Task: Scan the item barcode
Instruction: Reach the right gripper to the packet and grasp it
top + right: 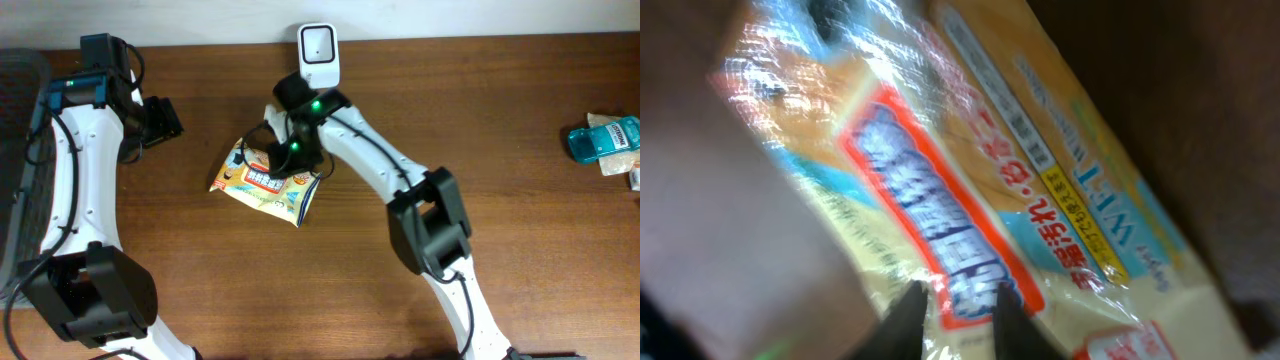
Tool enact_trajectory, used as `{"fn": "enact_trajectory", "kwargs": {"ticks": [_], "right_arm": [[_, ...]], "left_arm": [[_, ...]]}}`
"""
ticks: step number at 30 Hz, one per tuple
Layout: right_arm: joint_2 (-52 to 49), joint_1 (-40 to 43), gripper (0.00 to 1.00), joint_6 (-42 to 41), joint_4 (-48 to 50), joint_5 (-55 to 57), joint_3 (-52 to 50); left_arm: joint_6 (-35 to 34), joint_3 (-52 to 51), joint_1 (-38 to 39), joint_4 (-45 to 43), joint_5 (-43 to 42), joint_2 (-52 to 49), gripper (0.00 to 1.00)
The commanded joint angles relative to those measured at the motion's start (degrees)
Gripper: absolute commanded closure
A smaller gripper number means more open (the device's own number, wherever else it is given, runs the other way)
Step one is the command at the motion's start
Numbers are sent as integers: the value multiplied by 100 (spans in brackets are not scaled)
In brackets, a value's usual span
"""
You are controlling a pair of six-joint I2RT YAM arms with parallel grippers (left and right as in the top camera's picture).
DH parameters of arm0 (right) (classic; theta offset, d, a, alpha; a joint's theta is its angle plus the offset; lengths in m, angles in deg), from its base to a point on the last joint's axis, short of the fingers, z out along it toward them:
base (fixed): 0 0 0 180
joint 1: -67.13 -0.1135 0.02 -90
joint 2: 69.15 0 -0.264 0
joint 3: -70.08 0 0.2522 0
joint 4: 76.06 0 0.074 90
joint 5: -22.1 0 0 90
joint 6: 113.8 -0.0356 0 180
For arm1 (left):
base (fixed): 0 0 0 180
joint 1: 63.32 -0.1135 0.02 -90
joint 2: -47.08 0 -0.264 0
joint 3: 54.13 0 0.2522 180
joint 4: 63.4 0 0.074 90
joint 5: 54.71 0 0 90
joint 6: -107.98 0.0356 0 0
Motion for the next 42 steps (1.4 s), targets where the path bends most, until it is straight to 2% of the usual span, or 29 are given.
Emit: {"fn": "enact_trajectory", "kwargs": {"ticks": [1,2,5,12,20,23,29,35,42], "right_arm": [[-199,-57,88,-409,-118,745,-52],[-199,-31,88,-409,-155,817,-52],[-199,59,96,-409,-372,957,-52],[-199,293,96,-597,-1434,1899,-52],[315,627,96,-1043,-2142,2170,-50],[756,625,96,-1045,-1886,1971,-50],[1084,459,92,-682,-188,420,-52],[442,76,96,-1180,597,273,-52],[-55,-168,96,-1182,767,505,-52]], "left_arm": [[-59,46,-15,48,42,9,18],[-59,46,-15,48,42,9,14],[-59,46,-15,55,39,9,12],[-59,46,-15,111,39,9,9],[-57,46,-15,109,42,9,7],[-59,46,-15,107,42,9,6],[-59,46,-15,103,42,9,7],[-59,46,-15,105,42,9,8],[-59,46,-15,109,42,9,8]]}}
